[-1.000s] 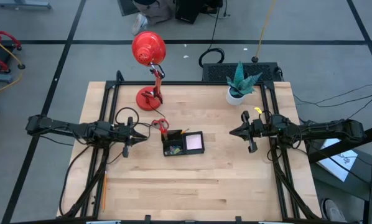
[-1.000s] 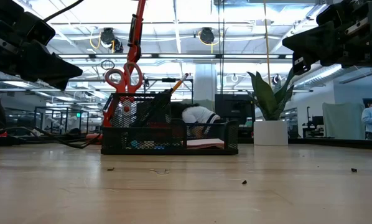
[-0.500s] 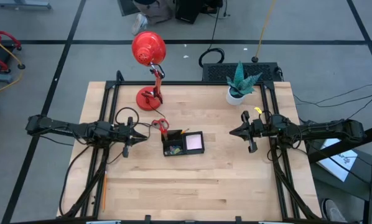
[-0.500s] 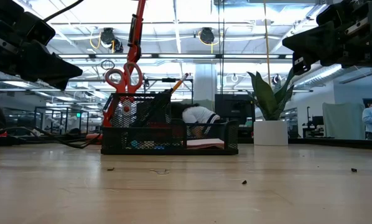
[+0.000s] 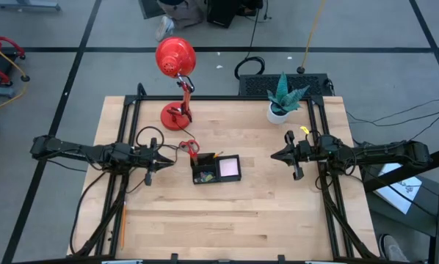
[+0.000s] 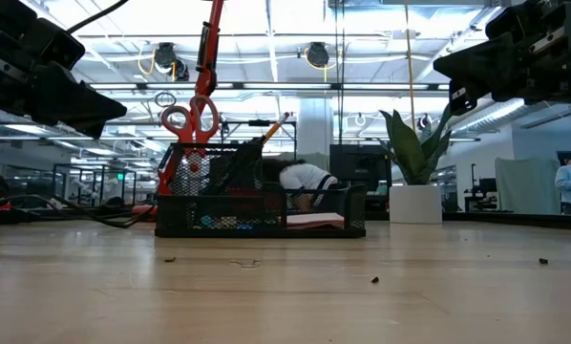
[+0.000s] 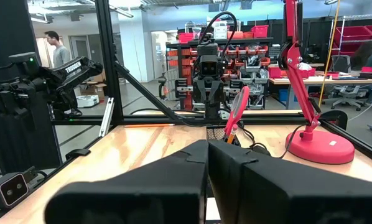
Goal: Pick and place office supplies into organizer
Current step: Return to Home Position
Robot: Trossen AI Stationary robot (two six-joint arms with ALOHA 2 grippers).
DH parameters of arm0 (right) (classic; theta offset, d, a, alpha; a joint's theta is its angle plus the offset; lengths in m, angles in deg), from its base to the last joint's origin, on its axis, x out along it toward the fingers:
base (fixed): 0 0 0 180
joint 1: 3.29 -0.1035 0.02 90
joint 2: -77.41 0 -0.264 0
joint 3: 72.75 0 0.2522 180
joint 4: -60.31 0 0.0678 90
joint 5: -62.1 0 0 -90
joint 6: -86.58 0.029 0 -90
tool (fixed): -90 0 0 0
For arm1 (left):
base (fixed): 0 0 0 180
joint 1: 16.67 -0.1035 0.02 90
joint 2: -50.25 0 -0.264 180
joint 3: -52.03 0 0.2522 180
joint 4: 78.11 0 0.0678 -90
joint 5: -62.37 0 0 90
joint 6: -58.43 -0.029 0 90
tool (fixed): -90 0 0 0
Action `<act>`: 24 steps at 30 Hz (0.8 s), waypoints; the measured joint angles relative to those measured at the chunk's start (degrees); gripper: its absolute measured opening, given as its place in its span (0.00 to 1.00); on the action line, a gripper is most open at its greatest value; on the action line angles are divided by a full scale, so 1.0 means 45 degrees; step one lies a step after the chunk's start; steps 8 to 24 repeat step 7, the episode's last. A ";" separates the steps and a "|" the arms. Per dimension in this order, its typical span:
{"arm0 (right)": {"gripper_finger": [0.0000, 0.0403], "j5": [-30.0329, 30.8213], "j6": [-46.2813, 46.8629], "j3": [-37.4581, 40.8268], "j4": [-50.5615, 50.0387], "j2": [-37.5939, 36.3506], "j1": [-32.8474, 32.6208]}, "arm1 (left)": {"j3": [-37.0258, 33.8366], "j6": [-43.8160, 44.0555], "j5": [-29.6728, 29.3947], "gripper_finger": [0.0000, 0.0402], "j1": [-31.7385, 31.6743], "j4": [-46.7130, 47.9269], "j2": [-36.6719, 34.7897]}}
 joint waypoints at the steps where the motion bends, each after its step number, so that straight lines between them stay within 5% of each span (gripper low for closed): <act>1: 0.00 0.0000 0.0000 -0.0001 -0.0001 -0.0005 0.0000 | 0.0000 0.0000 0.0000 0.12 0.0000 -0.0005 0.0005; 24: 0.01 0.0002 0.0002 0.0001 0.0002 -0.0002 -0.0002 | 0.0000 0.0000 0.0000 0.12 0.0000 -0.0005 0.0005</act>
